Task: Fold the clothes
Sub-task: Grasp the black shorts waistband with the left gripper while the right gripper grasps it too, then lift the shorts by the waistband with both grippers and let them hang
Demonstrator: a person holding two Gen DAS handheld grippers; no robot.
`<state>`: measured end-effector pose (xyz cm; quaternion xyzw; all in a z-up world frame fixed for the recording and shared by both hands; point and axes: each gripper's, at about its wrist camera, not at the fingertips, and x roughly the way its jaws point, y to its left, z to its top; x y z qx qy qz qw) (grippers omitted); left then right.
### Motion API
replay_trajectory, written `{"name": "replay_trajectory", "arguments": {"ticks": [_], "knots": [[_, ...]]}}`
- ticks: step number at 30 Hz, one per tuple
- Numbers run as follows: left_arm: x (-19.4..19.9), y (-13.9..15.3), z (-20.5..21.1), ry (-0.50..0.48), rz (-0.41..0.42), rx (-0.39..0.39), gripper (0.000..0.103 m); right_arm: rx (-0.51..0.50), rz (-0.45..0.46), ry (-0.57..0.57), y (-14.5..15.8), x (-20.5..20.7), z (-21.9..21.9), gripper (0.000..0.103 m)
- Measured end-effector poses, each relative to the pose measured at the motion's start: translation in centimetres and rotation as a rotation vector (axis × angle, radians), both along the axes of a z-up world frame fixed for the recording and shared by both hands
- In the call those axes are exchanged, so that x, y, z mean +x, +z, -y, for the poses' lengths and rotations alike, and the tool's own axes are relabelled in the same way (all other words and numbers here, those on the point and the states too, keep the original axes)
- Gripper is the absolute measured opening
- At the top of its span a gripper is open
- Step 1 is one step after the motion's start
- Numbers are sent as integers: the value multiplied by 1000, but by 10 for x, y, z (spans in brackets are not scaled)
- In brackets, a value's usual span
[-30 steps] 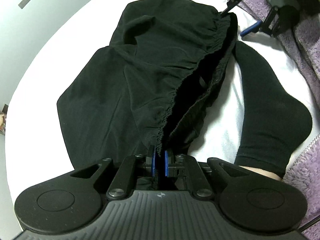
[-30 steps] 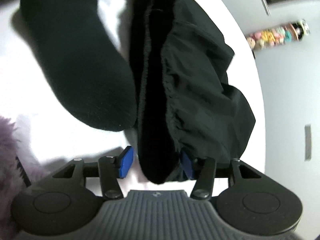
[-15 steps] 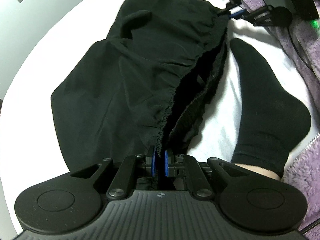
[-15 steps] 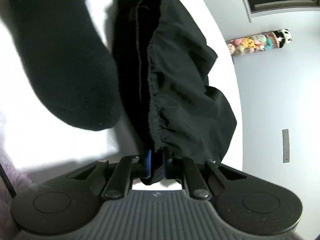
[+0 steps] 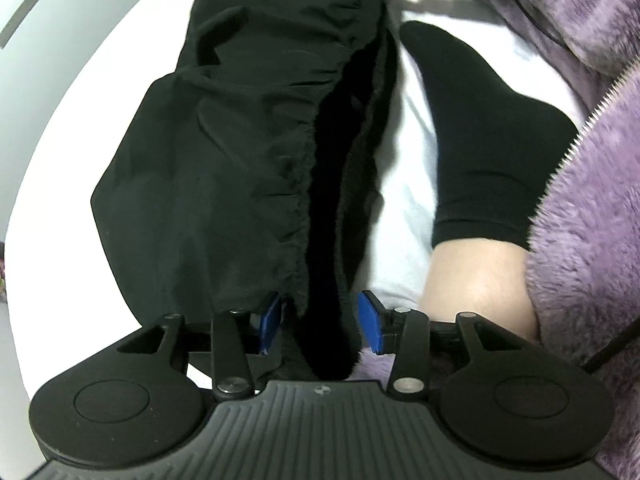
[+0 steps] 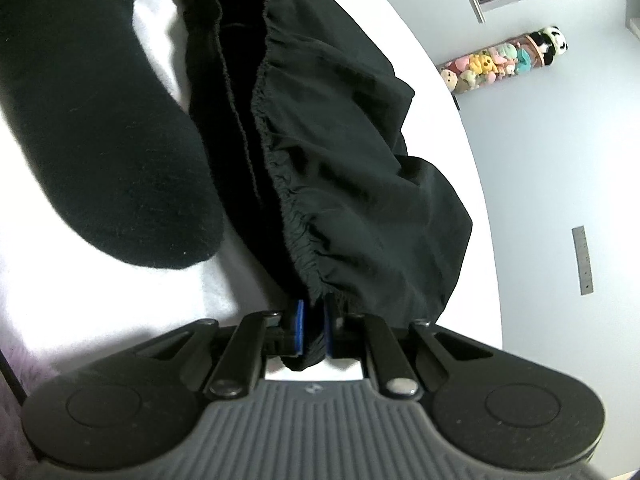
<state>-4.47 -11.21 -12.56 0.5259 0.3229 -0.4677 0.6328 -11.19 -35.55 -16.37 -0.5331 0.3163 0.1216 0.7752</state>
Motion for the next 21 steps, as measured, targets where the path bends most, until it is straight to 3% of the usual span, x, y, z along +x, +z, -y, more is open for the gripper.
{"name": "replay_trajectory", "arguments": {"ticks": [8, 10, 12, 16, 17, 19, 21], "knots": [[-6, -16, 17, -3, 90, 80, 43, 70, -8, -50, 7, 5, 5, 10], [-8, -23, 24, -10, 116, 107, 34, 73, -11, -47, 7, 4, 5, 10], [-9, -30, 29, -16, 133, 140, 16, 77, -14, -44, 7, 2, 5, 10], [-2, -28, 26, 36, 142, 118, 8, 77, -22, -23, 8, -4, 5, 13], [1, -25, 24, 62, 134, 102, 8, 73, -25, -12, 8, -6, 5, 16], [11, -15, 19, 132, 109, 52, 8, 60, -32, 15, 6, -10, 2, 40], [23, -4, 14, 196, 68, 1, 7, 42, -39, 49, 3, -13, -2, 47]]}}
